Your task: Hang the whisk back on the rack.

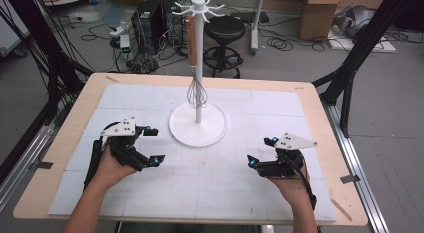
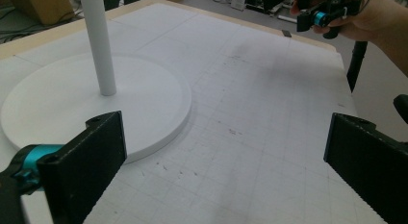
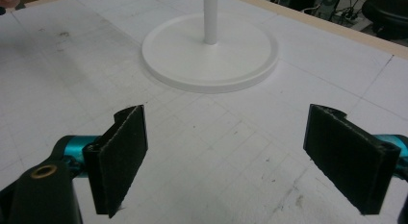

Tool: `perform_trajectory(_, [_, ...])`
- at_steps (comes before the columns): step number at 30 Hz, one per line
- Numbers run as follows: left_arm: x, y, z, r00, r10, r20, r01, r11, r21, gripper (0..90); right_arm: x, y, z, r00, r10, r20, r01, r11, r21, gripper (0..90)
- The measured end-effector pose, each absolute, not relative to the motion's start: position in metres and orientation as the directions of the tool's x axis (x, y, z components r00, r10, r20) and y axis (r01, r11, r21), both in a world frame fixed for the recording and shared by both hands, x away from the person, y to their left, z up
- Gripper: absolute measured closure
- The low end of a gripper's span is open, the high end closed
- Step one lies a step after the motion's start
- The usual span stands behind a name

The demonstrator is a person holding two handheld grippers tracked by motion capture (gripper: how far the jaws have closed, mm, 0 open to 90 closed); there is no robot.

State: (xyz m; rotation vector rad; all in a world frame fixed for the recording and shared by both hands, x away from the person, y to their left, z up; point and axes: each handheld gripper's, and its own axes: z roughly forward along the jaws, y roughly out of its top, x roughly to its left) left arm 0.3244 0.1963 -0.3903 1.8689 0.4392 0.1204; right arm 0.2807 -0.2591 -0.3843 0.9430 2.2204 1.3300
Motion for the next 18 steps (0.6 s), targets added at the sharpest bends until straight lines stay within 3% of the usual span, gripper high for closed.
perform_trajectory(18, [0.3261, 0.1946, -0.3929, 0.924, 0.358, -0.136, 0.247, -0.286, 0.926, 1.7, 0.2822, -0.2596, -0.3859, -0.701, 0.713, 0.017, 0.354, 0.328, 0.876, 14.6])
